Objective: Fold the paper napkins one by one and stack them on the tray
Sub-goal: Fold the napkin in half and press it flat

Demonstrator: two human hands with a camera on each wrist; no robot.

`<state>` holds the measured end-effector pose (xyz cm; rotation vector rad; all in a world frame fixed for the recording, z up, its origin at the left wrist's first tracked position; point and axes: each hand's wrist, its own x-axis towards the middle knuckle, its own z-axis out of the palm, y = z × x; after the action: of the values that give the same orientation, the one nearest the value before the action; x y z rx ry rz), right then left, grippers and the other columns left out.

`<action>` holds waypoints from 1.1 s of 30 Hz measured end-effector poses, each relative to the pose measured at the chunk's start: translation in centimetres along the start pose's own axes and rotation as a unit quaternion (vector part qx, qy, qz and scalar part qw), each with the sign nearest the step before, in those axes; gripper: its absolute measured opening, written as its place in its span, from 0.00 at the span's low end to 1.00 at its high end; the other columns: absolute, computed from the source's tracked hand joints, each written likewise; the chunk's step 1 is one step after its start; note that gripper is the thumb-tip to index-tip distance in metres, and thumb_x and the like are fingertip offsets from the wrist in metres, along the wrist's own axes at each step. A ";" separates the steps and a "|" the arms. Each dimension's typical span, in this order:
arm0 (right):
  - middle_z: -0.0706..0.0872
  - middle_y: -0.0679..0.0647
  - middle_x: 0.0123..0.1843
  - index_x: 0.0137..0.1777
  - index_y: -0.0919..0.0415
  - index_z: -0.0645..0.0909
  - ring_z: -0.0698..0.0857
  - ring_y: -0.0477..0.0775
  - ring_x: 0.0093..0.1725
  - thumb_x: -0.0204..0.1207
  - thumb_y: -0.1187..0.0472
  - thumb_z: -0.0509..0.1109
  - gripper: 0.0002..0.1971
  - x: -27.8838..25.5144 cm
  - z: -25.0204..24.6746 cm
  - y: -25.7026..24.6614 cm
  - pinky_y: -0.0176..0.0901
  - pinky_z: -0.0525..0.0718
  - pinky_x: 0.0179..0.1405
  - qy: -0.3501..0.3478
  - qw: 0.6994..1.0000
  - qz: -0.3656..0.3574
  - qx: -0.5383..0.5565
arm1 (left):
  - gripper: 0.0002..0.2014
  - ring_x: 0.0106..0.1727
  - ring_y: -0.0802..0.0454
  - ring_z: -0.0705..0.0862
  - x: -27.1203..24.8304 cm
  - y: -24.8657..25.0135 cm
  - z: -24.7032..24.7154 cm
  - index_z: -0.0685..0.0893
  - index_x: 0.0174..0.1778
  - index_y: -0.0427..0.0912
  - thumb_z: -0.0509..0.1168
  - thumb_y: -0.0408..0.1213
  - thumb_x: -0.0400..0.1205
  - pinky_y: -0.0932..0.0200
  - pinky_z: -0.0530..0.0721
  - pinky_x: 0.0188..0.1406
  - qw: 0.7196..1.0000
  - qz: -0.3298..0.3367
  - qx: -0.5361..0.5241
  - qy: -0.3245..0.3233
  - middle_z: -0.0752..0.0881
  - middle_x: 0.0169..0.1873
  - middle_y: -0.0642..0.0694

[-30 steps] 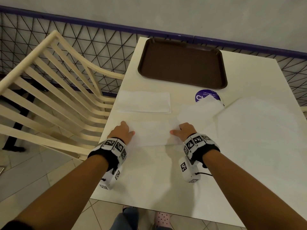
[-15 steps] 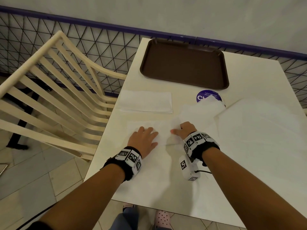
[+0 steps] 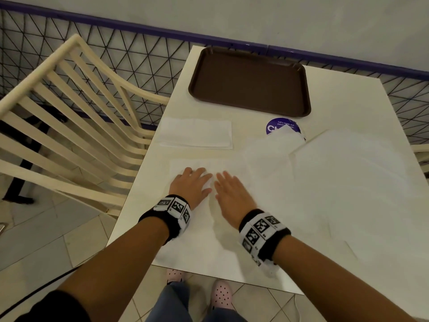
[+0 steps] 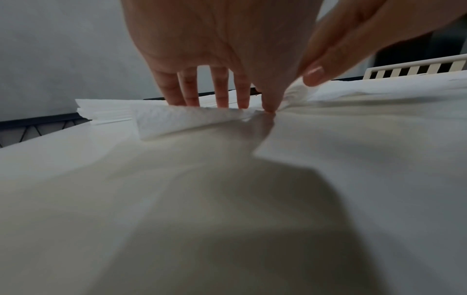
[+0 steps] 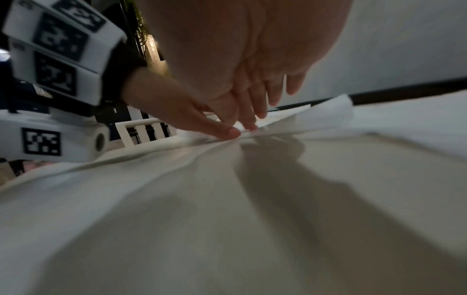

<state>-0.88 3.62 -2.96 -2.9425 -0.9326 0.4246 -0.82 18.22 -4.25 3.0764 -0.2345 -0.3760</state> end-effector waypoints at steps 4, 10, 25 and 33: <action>0.39 0.58 0.85 0.82 0.66 0.41 0.42 0.55 0.84 0.87 0.61 0.41 0.25 -0.7 1.4 -0.3 0.49 0.40 0.82 -0.110 0.994 0.006 -0.010 | 0.25 0.76 0.47 0.61 0.0 0.2 -0.1 0.56 0.80 0.54 0.47 0.54 0.86 0.56 0.70 0.68 1.000 -0.003 0.004 -0.003 0.57 0.80 0.55; 0.40 0.58 0.85 0.82 0.66 0.43 0.44 0.54 0.84 0.87 0.64 0.42 0.25 -2.0 0.5 3.0 0.45 0.43 0.82 -0.137 0.986 0.075 0.058 | 0.24 0.77 0.47 0.61 -0.1 0.3 -0.6 0.57 0.80 0.54 0.48 0.51 0.87 0.56 0.69 0.69 1.000 -0.008 -0.009 -0.023 0.56 0.80 0.54; 0.57 0.60 0.82 0.78 0.68 0.59 0.63 0.58 0.79 0.84 0.67 0.49 0.22 -1.1 -0.8 3.7 0.49 0.56 0.79 -0.143 0.988 0.052 -0.005 | 0.23 0.72 0.44 0.66 -3.9 4.5 0.9 0.57 0.79 0.41 0.44 0.43 0.88 0.54 0.73 0.64 0.999 -0.011 0.032 -0.009 0.62 0.77 0.47; 0.75 0.58 0.70 0.70 0.65 0.71 0.76 0.58 0.68 0.85 0.63 0.47 0.18 -0.3 -1.8 3.7 0.49 0.60 0.77 -0.157 0.984 0.047 -0.077 | 0.15 0.47 0.43 0.84 -6.9 -0.9 -0.2 0.85 0.55 0.34 0.62 0.40 0.80 0.52 0.83 0.42 0.989 -0.141 0.045 -0.006 0.83 0.52 0.41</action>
<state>1.41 0.56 -1.59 -3.1275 -0.8903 0.8796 -7.31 20.14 -2.46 3.2015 0.1930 -0.4043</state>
